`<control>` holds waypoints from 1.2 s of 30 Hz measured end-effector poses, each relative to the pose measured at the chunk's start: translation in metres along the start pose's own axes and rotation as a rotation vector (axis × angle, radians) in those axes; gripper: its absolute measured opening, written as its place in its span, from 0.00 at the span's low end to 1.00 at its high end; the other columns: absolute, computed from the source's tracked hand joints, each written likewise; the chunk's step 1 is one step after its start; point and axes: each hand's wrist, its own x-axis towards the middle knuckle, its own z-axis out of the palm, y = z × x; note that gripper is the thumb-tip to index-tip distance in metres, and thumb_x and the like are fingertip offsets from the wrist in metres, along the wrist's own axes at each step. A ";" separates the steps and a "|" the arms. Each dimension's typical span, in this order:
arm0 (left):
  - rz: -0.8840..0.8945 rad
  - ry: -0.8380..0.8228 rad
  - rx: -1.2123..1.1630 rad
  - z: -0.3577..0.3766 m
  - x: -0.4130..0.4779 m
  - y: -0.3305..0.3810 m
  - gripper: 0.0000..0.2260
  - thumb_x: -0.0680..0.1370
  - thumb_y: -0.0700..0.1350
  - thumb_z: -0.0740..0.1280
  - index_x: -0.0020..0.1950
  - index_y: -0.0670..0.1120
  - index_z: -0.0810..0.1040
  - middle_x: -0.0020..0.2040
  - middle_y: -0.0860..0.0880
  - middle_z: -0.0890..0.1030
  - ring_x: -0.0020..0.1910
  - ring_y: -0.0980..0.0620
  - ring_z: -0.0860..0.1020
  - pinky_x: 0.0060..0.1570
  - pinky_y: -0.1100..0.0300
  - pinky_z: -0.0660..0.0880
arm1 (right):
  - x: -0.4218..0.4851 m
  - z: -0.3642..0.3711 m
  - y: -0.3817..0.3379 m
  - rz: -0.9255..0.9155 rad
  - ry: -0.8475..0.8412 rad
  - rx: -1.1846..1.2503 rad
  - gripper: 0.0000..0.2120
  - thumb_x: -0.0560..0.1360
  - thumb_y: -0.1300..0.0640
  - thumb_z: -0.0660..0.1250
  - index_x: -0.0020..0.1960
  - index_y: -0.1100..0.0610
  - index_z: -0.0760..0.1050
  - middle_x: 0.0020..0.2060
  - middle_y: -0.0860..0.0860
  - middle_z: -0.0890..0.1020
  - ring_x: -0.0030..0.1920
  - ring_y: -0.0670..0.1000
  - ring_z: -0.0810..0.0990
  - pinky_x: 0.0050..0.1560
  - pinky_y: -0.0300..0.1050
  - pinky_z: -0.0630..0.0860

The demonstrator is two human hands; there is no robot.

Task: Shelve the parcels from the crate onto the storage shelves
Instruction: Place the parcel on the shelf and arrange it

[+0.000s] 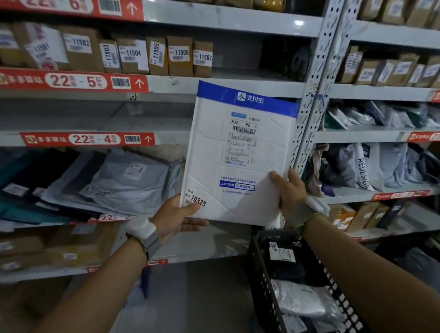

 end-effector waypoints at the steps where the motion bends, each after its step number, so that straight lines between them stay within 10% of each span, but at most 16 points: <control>1: -0.003 0.003 -0.009 -0.004 -0.001 -0.003 0.11 0.80 0.39 0.66 0.63 0.40 0.74 0.48 0.40 0.85 0.43 0.40 0.85 0.41 0.51 0.83 | -0.001 0.002 0.006 0.015 0.020 -0.007 0.10 0.75 0.57 0.72 0.56 0.51 0.80 0.52 0.56 0.85 0.53 0.61 0.83 0.53 0.61 0.81; 16: -0.293 0.314 -0.015 -0.114 0.027 -0.102 0.11 0.82 0.34 0.60 0.63 0.43 0.72 0.42 0.38 0.81 0.25 0.45 0.82 0.25 0.56 0.79 | 0.008 0.071 0.200 0.628 -0.129 -0.473 0.19 0.75 0.59 0.71 0.64 0.65 0.74 0.57 0.63 0.80 0.54 0.64 0.81 0.55 0.63 0.79; 22: -0.334 0.447 -0.072 -0.169 0.065 -0.094 0.11 0.83 0.37 0.61 0.65 0.41 0.71 0.45 0.38 0.81 0.29 0.44 0.83 0.29 0.54 0.81 | 0.040 0.141 0.214 0.423 -0.343 -0.571 0.32 0.76 0.63 0.69 0.74 0.56 0.57 0.61 0.55 0.71 0.58 0.60 0.76 0.50 0.51 0.77; 29: -0.339 0.505 -0.112 -0.242 0.163 -0.058 0.12 0.83 0.36 0.59 0.66 0.45 0.67 0.46 0.40 0.79 0.28 0.45 0.83 0.29 0.54 0.82 | 0.129 0.231 0.256 0.381 -0.481 -0.623 0.20 0.77 0.65 0.67 0.68 0.58 0.73 0.59 0.54 0.75 0.53 0.50 0.74 0.42 0.29 0.71; 36: -0.255 0.735 0.037 -0.302 0.234 -0.054 0.03 0.82 0.37 0.62 0.55 0.42 0.72 0.47 0.39 0.79 0.35 0.44 0.83 0.35 0.50 0.83 | 0.203 0.304 0.306 0.414 -0.636 -0.704 0.31 0.77 0.56 0.69 0.77 0.56 0.61 0.74 0.58 0.66 0.72 0.60 0.69 0.70 0.52 0.69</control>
